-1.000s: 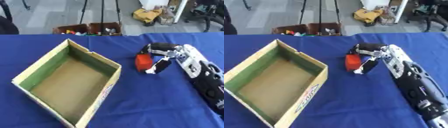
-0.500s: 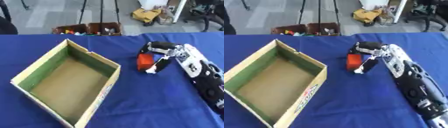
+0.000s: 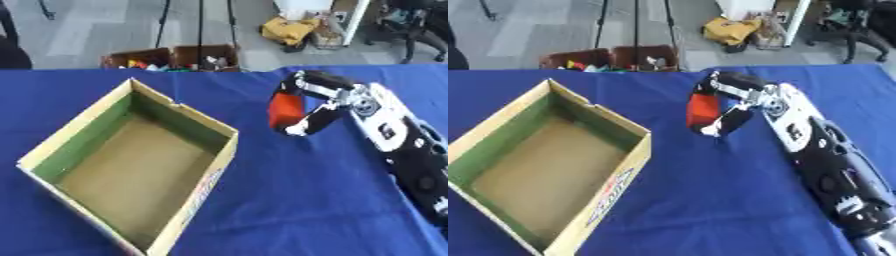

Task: Pick up objects on the table and place them in the box.

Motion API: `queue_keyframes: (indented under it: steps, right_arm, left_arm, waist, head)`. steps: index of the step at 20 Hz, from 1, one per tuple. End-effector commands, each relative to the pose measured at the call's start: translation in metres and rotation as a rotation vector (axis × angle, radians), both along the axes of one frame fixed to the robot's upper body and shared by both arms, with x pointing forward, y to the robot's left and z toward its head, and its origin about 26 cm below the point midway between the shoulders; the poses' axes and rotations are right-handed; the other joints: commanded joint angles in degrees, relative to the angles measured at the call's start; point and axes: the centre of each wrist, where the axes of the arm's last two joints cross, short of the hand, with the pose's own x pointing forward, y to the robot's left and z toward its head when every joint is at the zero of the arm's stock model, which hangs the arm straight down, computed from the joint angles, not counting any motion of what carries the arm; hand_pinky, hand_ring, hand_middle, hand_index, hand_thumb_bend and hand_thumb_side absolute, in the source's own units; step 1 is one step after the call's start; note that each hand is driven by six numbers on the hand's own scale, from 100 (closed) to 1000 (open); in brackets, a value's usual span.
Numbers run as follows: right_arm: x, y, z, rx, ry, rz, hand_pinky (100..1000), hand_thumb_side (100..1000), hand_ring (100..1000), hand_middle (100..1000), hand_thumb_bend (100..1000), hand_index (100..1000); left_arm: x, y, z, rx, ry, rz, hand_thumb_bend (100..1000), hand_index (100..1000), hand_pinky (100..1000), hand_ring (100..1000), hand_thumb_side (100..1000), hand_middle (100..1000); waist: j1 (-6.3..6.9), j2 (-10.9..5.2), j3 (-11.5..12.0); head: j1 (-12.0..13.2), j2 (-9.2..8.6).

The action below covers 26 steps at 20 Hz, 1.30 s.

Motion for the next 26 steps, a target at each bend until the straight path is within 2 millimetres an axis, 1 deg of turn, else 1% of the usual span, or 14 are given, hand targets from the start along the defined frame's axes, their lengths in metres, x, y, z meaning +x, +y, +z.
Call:
queue_keyframes:
  steps: [1,4,5,6,10,11,12,14,17,20,26]
  right_arm:
    - [-0.014,0.002,0.031,-0.005,-0.092,0.032,709,339,618,460,100,598]
    - [-0.021,0.015,0.046,0.015,-0.147,0.092,704,335,614,457,100,594]
    - [-0.024,0.02,0.052,0.023,-0.165,0.115,703,403,612,456,100,593]
    - [-0.027,0.027,0.057,0.033,-0.183,0.142,701,332,610,455,100,592]
    - [-0.039,0.049,0.073,0.063,-0.229,0.231,695,328,605,451,100,588]
    - [-0.041,0.055,0.077,0.07,-0.239,0.251,693,327,604,449,100,587]
    - [-0.044,0.06,0.081,0.078,-0.251,0.272,692,326,602,449,100,586]
    - [-0.049,0.07,0.086,0.094,-0.268,0.311,689,323,600,447,100,584]
    - [-0.054,0.086,0.092,0.12,-0.275,0.374,688,318,594,445,100,582]
    - [-0.054,0.105,0.095,0.141,-0.262,0.428,687,315,591,444,100,580]
    - [-0.051,0.134,0.092,0.147,-0.228,0.505,685,310,587,442,100,578]
  left_arm:
    - [-0.004,0.005,0.009,0.023,-0.023,0.006,100,893,483,694,802,822]
    - [-0.004,0.006,0.01,0.023,-0.022,0.005,100,892,483,694,802,821]
    - [-0.004,0.006,0.01,0.023,-0.022,0.005,100,892,484,694,802,821]
    - [-0.004,0.006,0.01,0.023,-0.021,0.005,100,892,484,694,802,821]
    - [-0.004,0.007,0.012,0.022,-0.021,0.002,100,892,484,693,802,819]
    - [-0.004,0.007,0.013,0.021,-0.021,0.001,100,892,485,693,876,819]
    - [-0.004,0.008,0.013,0.02,-0.02,0.001,100,892,485,693,802,819]
    - [-0.004,0.008,0.014,0.019,-0.02,-0.001,100,891,485,692,802,819]
    - [-0.004,0.009,0.015,0.012,-0.019,-0.003,100,891,485,692,801,819]
    - [-0.004,0.009,0.016,0.005,-0.02,-0.007,100,890,486,691,801,819]
    - [-0.004,0.009,0.018,-0.009,-0.018,-0.011,100,891,486,690,802,819]
  waist:
    - [-0.45,-1.98,-0.1]
    - [-0.67,-2.4,0.1]
    - [-0.77,-2.55,0.1]
    - [-0.9,-2.72,0.2]
    - [-1.47,-3.36,0.9]
    - [-1.6,-3.5,1.0]
    - [-1.78,-3.66,1.3]
    - [-2.15,-3.91,1.8]
    - [-2.61,-4.32,2.7]
    - [-2.89,-4.72,3.7]
    - [-3.45,-5.14,4.9]
  head:
    - [-0.2,0.1]
    - [-0.4,0.51]
    - [-0.5,0.65]
    - [-0.5,0.8]
    - [-1.2,1.52]
    - [-1.4,1.68]
    - [-1.6,1.86]
    - [-2.0,2.12]
    - [-3.0,2.44]
    - [-4.0,2.78]
    - [-5.2,2.81]
